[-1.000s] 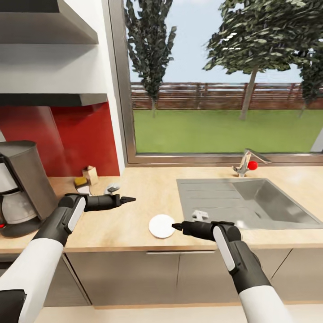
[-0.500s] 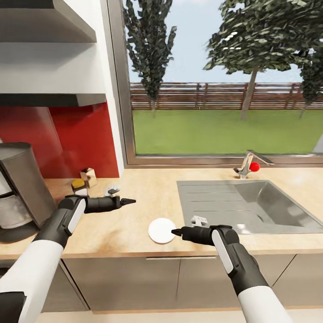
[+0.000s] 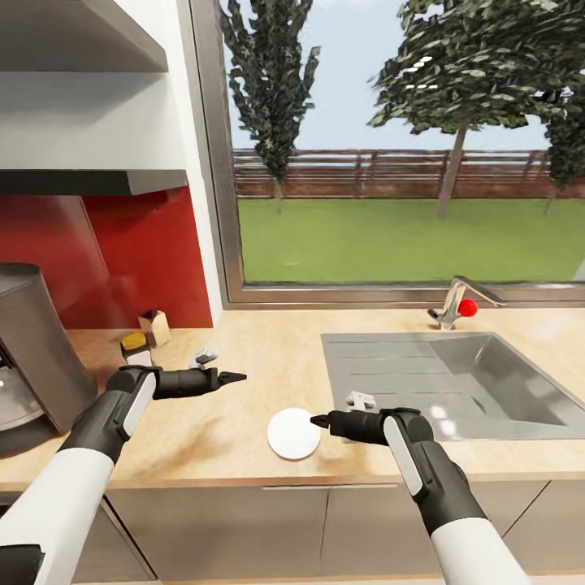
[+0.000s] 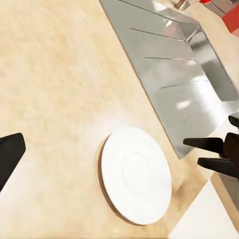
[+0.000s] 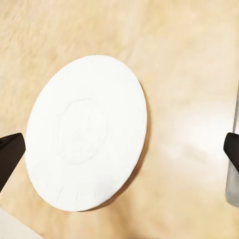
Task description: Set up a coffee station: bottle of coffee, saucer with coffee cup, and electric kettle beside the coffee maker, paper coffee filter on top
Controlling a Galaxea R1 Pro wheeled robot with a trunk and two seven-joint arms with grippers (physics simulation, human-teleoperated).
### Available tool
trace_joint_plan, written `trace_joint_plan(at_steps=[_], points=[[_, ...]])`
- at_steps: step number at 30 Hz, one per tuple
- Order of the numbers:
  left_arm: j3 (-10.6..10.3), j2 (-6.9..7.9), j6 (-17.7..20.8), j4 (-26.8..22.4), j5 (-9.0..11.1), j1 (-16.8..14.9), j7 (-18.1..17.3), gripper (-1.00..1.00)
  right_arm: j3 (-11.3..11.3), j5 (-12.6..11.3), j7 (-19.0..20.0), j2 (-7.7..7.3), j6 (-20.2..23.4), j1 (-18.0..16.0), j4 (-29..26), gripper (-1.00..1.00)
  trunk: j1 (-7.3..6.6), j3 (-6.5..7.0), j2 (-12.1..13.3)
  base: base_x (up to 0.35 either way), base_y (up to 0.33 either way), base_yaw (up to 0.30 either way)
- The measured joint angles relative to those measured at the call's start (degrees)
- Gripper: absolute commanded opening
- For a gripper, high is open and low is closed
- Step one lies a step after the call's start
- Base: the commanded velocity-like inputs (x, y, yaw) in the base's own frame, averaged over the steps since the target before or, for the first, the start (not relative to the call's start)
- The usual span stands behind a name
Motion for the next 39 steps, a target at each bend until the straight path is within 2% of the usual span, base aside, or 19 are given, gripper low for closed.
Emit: trace_joint_plan(at_steps=[5,16,23,32,39], points=[[0.02,-0.07,0.00,0.01,0.10,0.50,-0.06,1.00,0.00,-0.02,-0.01,0.00,0.05,0.00,-0.01,1.00,0.00,0.00,0.00,0.004,0.000,-0.053],[0.10,-0.01,0.00,0.02,0.13,1.54,-0.17,1.00,0.08,-0.12,-0.01,0.19,0.06,0.01,-0.02,1.00,0.00,0.00,0.00,0.000,0.000,-0.223],[0.10,0.00,0.00,0.00,0.14,2.07,-0.18,1.00,0.50,-0.04,0.00,1.36,0.05,0.00,0.23,1.00,0.00,0.00,0.00,0.000,0.000,-0.050],[0.10,0.00,0.13,0.00,0.47,2.62,-0.40,1.00,4.54,-0.10,0.00,3.59,0.06,0.00,1.68,1.00,0.00,0.00,0.00,0.000,0.000,-0.003],[0.10,0.00,0.41,0.23,0.64,3.59,-0.42,1.00,5.26,-0.07,0.08,5.00,-0.01,0.00,3.35,1.00,0.00,0.00,0.00,0.000,0.000,0.000]])
